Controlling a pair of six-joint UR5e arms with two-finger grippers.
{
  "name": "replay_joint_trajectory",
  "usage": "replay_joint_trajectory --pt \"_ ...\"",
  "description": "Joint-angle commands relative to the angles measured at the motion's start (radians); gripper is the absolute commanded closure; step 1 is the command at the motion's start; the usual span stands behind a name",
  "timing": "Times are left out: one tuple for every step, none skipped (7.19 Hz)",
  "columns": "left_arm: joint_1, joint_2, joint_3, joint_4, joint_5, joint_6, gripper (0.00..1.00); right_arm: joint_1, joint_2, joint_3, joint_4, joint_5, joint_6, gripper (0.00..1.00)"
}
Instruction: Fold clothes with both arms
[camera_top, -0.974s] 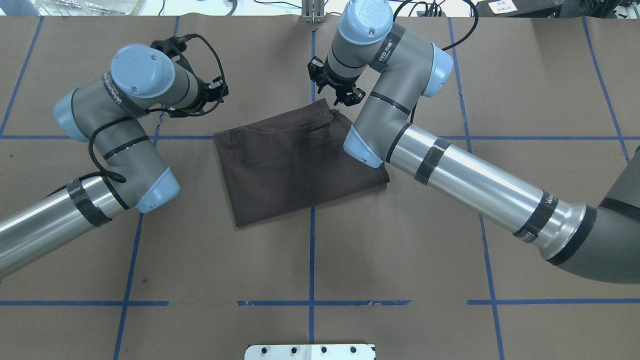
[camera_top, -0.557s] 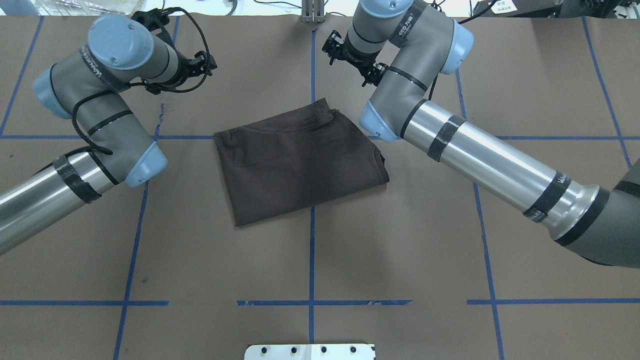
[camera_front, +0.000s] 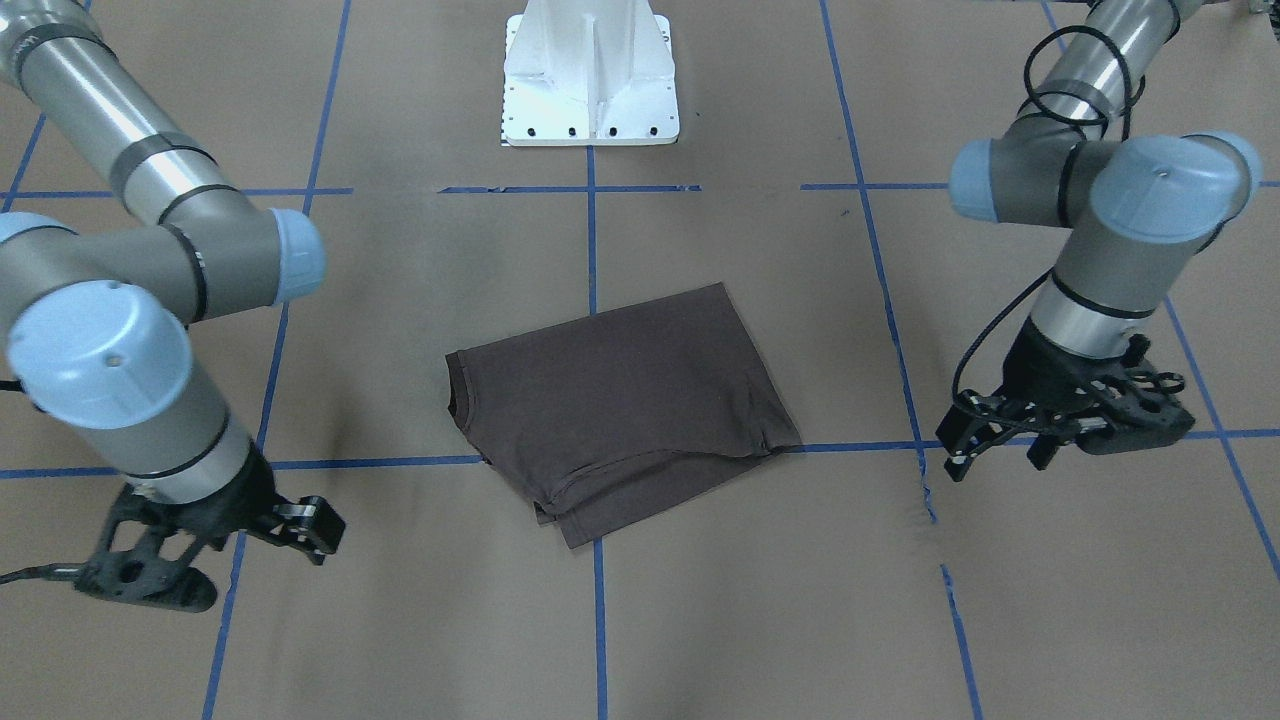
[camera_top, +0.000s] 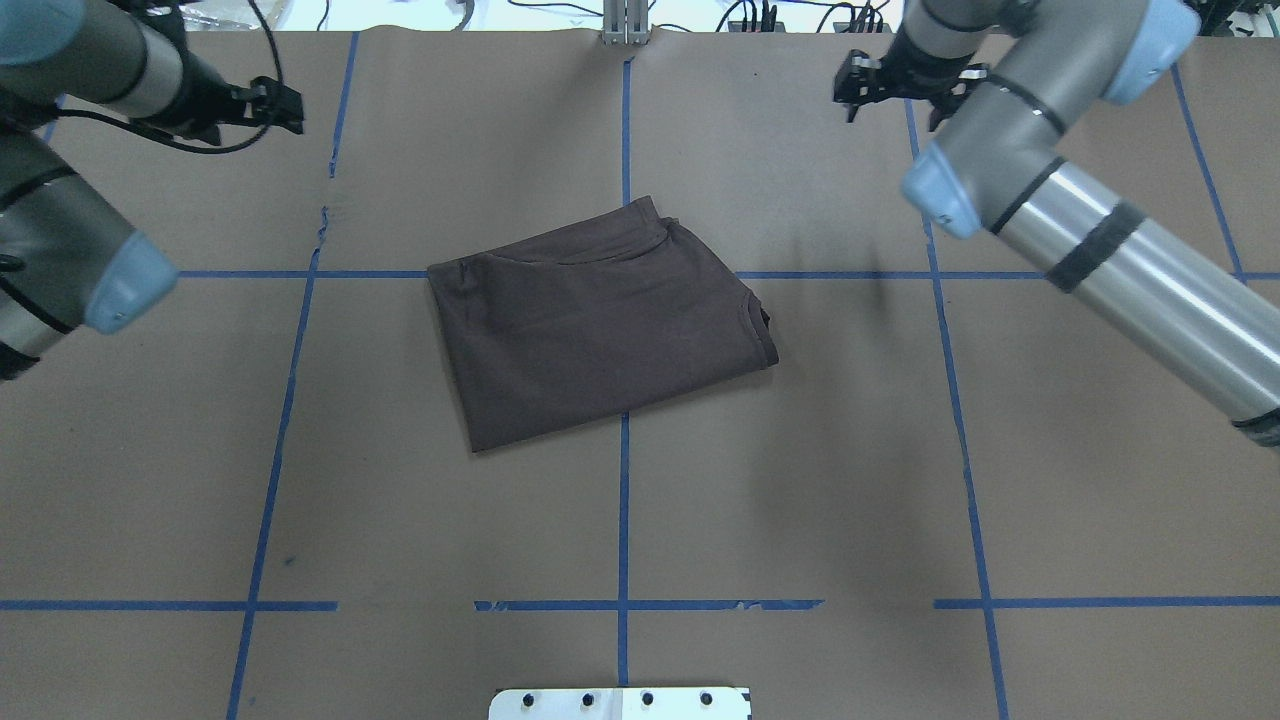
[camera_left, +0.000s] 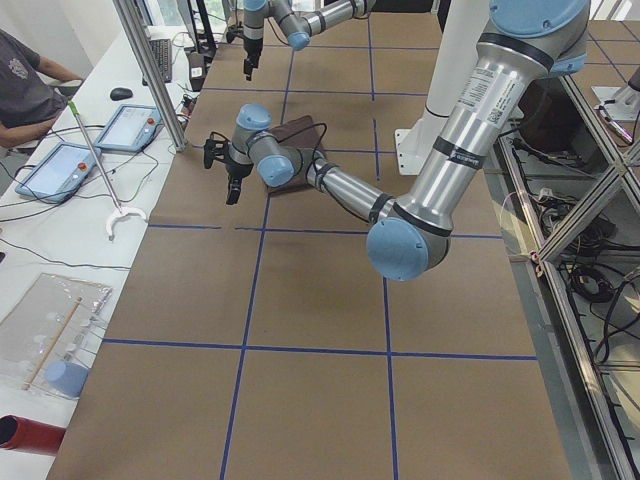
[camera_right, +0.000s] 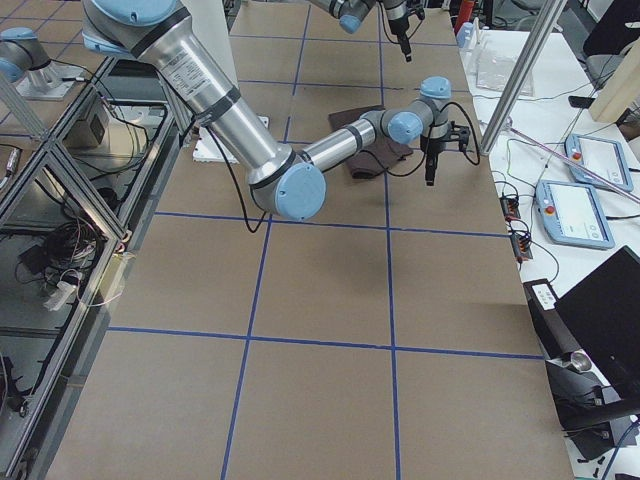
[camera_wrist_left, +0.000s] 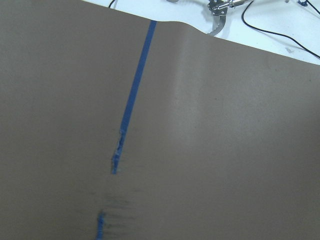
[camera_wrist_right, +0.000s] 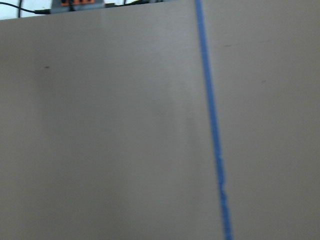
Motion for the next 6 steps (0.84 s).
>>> replay_joint_trajectory --pt "-0.166 0.128 -0.026 0.018 -0.062 0.39 0.0 0.197 -0.216 0.098 -0.034 0.165 -0.417 0.0" --pt "-0.232 0.187 -0.027 0.023 -0.065 0.602 0.0 0.268 -0.334 0.152 -0.045 0.207 -0.578 0.0" --pt "-0.295 0.211 -0.025 0.055 -0.067 0.792 0.0 0.354 -0.42 0.195 -0.086 0.237 -0.663 0.0" --pt "-0.345 0.237 -0.025 0.105 -0.068 0.954 0.0 0.425 -0.456 0.229 -0.162 0.292 -0.783 0.0" --pt "-0.385 0.274 -0.02 0.112 -0.079 1.106 0.0 0.486 -0.482 0.243 -0.277 0.302 -0.978 0.0" --pt "-0.396 0.316 -0.008 0.1 -0.202 1.115 0.0 0.522 -0.493 0.246 -0.343 0.296 -1.147 0.0"
